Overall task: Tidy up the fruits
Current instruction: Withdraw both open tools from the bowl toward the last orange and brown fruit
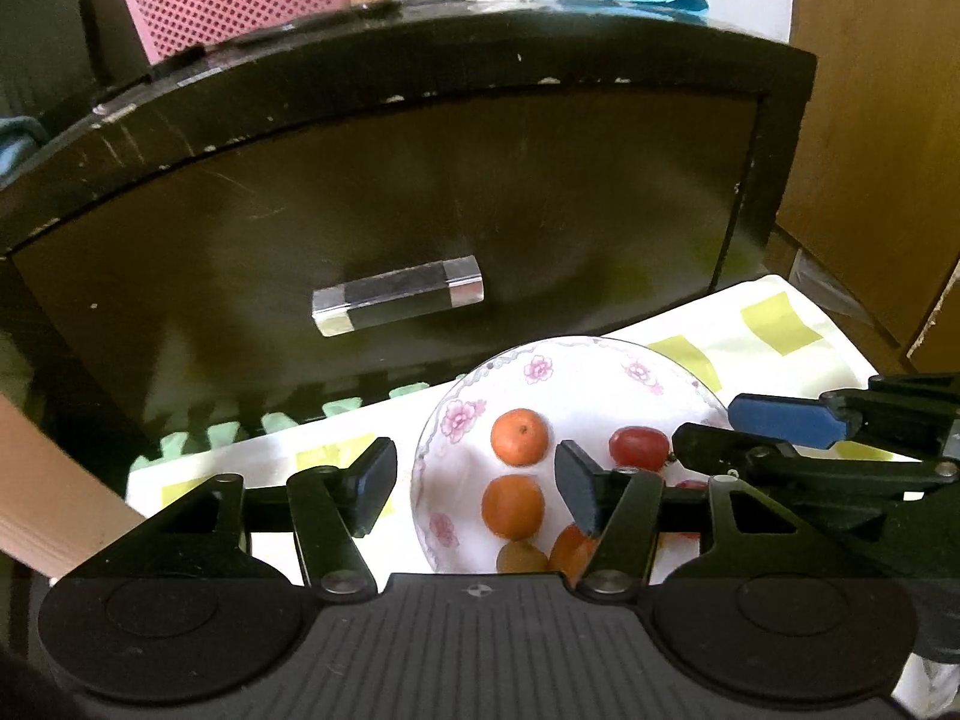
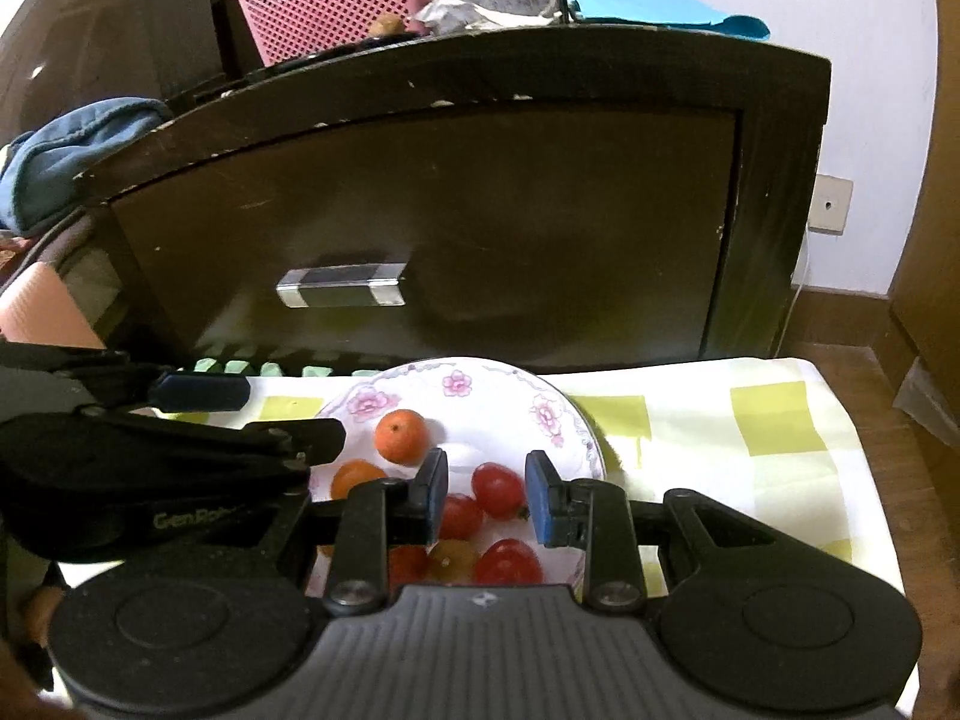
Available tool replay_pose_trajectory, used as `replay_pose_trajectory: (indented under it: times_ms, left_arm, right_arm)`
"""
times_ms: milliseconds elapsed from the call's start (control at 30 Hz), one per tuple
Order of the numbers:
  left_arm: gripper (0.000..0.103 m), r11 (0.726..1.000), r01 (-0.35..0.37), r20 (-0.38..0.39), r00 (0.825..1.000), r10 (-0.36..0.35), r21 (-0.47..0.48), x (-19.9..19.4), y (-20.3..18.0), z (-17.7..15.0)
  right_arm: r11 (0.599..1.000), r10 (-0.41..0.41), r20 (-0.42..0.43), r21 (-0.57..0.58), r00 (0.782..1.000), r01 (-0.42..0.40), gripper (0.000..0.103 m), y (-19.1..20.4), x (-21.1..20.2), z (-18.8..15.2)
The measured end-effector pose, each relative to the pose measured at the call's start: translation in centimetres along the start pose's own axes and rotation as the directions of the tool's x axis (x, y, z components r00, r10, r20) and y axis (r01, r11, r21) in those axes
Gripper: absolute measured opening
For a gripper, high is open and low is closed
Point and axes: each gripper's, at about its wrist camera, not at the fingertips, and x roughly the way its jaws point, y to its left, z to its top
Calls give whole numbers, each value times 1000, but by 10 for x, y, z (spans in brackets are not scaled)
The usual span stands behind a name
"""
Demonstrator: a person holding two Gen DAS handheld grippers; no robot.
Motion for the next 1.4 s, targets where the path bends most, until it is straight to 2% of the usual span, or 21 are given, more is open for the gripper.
replay_pose_trajectory:
  times_ms: [267,667,867,933,1033,1233,1400]
  left_arm:
    - [67,1000,-6,3,1000,6,-9,-23,4,-11]
    - [68,1000,-14,-35,999,14,-10,-42,5,-43]
    - [72,1000,-16,-81,997,16,-1,-35,6,-64]
    - [74,1000,-13,-94,995,13,4,-31,8,-70]
    - [82,1000,-3,-111,994,5,17,-30,14,-79]
    - [83,996,1,-137,991,11,90,-32,17,-93]
    - [83,997,39,-165,986,-27,69,-30,20,-97]
  right_arm:
    - [1000,9,4,8,1000,-9,28,15,-20,-5]
    - [999,40,-28,28,999,-40,28,34,-39,-34]
    - [998,61,-70,36,996,-59,28,39,-34,-57]
    - [997,69,-78,37,995,-66,30,39,-32,-64]
    - [998,57,-95,11,994,-56,31,40,-27,-72]
    - [998,70,-133,14,989,-68,31,38,-9,-81]
    - [996,90,-161,11,983,-90,31,40,8,-86]
